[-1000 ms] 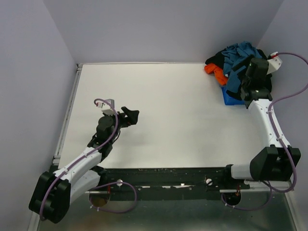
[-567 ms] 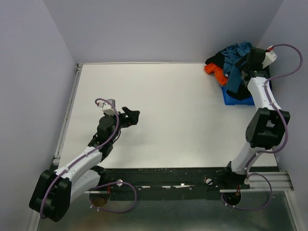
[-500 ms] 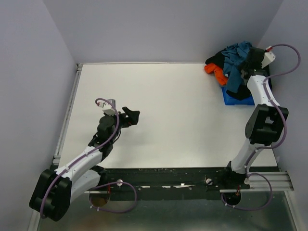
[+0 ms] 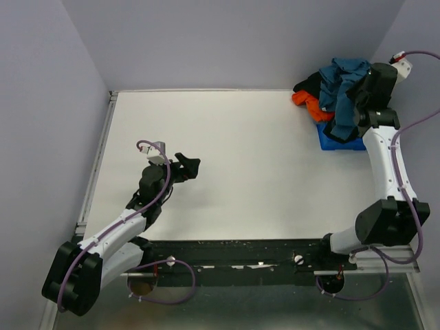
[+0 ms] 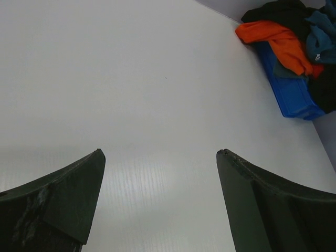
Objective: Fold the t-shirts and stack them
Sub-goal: Grab crumpled tshirt from bin with the right arm, then move the tshirt to the center of the board
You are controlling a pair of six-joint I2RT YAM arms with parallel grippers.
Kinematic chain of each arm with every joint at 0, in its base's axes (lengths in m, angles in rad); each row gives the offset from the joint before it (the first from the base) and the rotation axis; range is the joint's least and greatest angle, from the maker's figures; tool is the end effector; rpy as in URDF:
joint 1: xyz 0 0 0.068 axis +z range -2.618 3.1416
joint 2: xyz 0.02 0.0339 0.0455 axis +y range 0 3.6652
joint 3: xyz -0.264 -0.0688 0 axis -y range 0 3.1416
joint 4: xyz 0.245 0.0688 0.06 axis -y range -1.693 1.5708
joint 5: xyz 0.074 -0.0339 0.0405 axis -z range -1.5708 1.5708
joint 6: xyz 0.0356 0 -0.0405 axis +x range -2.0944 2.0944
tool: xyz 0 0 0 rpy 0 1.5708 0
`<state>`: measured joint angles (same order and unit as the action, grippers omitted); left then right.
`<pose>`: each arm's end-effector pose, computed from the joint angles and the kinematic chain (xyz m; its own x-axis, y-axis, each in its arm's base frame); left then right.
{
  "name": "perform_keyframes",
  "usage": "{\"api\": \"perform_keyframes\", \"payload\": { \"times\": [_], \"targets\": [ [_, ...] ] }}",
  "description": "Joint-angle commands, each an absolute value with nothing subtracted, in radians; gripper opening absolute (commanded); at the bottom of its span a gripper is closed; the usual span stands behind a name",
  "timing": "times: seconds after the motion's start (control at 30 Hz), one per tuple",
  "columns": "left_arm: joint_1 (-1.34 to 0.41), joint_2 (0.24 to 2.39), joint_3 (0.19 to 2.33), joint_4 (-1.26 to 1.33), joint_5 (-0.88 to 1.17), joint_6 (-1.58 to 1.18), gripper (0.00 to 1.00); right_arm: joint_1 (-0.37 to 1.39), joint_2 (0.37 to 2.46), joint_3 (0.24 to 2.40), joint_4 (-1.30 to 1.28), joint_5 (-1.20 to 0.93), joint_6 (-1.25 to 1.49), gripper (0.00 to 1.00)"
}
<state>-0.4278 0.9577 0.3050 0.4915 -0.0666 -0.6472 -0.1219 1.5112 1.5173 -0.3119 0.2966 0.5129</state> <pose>0.1896 -0.0838 0.2107 -0.3301 -0.5107 -0.7939 0.1945 0.7862 -0.5866 0.3481 -0.0531 0.4060 -0.0676 0.4811 -0.8741 0.4890 0.7796 0.3913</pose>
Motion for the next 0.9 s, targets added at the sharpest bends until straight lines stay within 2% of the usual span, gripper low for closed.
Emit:
{"api": "perform_keyframes", "payload": {
  "times": [0.0,0.2,0.3,0.33,0.37,0.4,0.43,0.47,0.57,0.7,0.87],
  "targets": [
    [-0.433,0.948,0.311,0.52,-0.037,-0.641,0.98,0.033,1.399,1.554,-0.295,0.183,0.379,0.01],
    [-0.433,0.96,0.314,0.525,-0.034,-0.637,0.98,0.4,1.269,1.542,-0.154,-0.038,0.166,0.01],
    [-0.433,0.973,0.321,0.526,-0.026,-0.632,0.98,0.454,1.258,1.566,-0.153,-0.269,0.176,0.03],
    [-0.433,0.979,0.322,0.526,-0.023,-0.63,0.98,0.454,1.262,1.577,-0.17,-0.314,0.202,0.22],
    [-0.433,0.983,0.324,0.526,-0.021,-0.629,0.98,0.454,1.266,1.575,-0.185,-0.339,0.219,0.61],
    [-0.433,0.985,0.327,0.523,-0.021,-0.627,0.98,0.454,1.266,1.566,-0.207,-0.33,0.233,0.81],
    [-0.433,0.988,0.33,0.52,-0.02,-0.626,0.98,0.454,1.261,1.54,-0.222,-0.29,0.242,0.9],
    [-0.433,0.988,0.331,0.517,-0.02,-0.626,0.98,0.454,1.253,1.505,-0.227,-0.244,0.25,0.93],
    [-0.433,0.991,0.334,0.509,-0.025,-0.624,0.98,0.454,1.22,1.355,-0.209,-0.18,0.25,0.93],
    [-0.433,0.977,0.339,0.479,-0.057,-0.618,0.99,0.454,1.154,1.11,-0.128,-0.08,0.29,0.91],
    [-0.433,0.973,0.341,0.476,-0.066,-0.614,0.99,0.454,1.135,0.909,-0.083,-0.009,0.342,0.87]
  ]
}}
